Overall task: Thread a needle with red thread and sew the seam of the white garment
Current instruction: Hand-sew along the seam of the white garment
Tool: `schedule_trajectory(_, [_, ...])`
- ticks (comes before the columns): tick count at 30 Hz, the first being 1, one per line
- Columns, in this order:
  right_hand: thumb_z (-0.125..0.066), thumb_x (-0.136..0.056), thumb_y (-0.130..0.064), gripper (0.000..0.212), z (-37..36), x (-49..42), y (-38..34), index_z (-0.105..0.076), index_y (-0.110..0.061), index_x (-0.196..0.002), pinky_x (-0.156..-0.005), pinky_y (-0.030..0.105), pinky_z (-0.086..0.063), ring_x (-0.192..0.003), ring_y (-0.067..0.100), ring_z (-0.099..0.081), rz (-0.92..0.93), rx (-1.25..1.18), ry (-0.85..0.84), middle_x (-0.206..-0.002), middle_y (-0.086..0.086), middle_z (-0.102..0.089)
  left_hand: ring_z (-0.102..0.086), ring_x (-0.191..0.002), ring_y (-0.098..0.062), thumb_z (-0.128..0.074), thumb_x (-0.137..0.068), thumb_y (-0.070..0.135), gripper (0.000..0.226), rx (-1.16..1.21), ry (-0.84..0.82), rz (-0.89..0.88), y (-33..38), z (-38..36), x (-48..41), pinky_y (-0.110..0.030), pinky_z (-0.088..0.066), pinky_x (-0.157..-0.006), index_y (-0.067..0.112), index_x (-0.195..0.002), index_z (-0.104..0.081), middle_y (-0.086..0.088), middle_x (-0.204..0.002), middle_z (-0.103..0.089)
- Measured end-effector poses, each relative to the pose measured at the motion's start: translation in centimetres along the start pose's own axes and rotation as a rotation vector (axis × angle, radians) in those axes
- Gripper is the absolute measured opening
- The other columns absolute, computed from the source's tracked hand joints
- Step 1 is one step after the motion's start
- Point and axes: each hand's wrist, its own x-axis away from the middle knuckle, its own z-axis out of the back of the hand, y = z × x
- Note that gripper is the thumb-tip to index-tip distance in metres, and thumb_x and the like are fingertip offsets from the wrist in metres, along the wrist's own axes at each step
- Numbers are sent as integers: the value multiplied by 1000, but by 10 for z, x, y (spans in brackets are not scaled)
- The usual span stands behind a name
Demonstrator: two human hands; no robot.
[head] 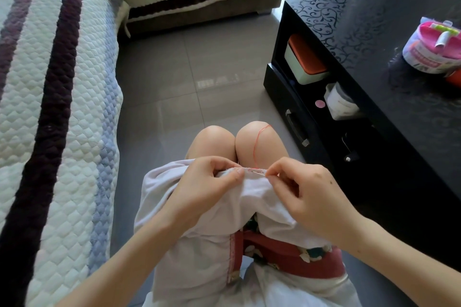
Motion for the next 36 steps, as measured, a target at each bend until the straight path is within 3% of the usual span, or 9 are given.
schedule_trajectory(7, [-55, -86, -20, 13, -6, -3, 1, -65, -14, -80, -53, 10, -34, -48, -5, -41, -26, 19, 15, -54, -28, -36, -63, -74, 6, -65, -89, 20, 15, 4, 5, -14, 0, -1, 0, -10, -47, -66, 21, -80, -76, 11, -76, -74])
schedule_trajectory(10, [-50, -87, -26, 20, -6, -3, 0, -65, -14, -82, -53, 13, -38, -50, -3, -43, -23, 24, 4, -56, -27, -39, -63, -74, 5, -65, -89, 20, 14, 18, 1, -20, 0, -1, 0, -10, -47, -66, 20, -80, -76, 8, -77, -75])
schedule_trajectory(22, [-53, -82, -21, 14, -11, -4, -1, -64, -15, -77, -48, 43, -49, -51, 20, -56, -48, 114, -1, -58, -6, -60, -67, -83, 3, -68, -87, 23, 11, -37, -34, -114, 0, 0, 3, -15, -50, -75, 23, -81, -76, 14, -80, -74])
schedule_trajectory(26, [-41, -84, -34, 27, -14, -7, -4, -63, -18, -78, -48, 43, -48, -51, 16, -55, -57, 124, -45, -57, -13, -55, -67, -82, 3, -69, -87, 20, 9, -43, -84, -166, 4, -2, 7, -14, -50, -73, 22, -81, -76, 14, -80, -74])
schedule_trajectory(29, [-51, -82, -23, 17, -11, -9, -4, -65, -15, -79, -50, 36, -46, -49, 0, -42, -85, 29, -20, -53, -23, -41, -66, -81, 5, -68, -88, 19, 12, -7, -72, -139, 3, 0, 5, -10, -46, -70, 24, -80, -75, 15, -79, -74])
schedule_trajectory(36, [-58, -85, -18, 11, 1, -5, -3, -68, -15, -80, -59, 36, -50, -61, 13, -62, -170, -178, -48, -63, -5, -65, -64, -77, 9, -66, -89, 22, 16, 2, -72, -82, 3, -1, 3, -6, -42, -65, 28, -76, -74, 18, -76, -73])
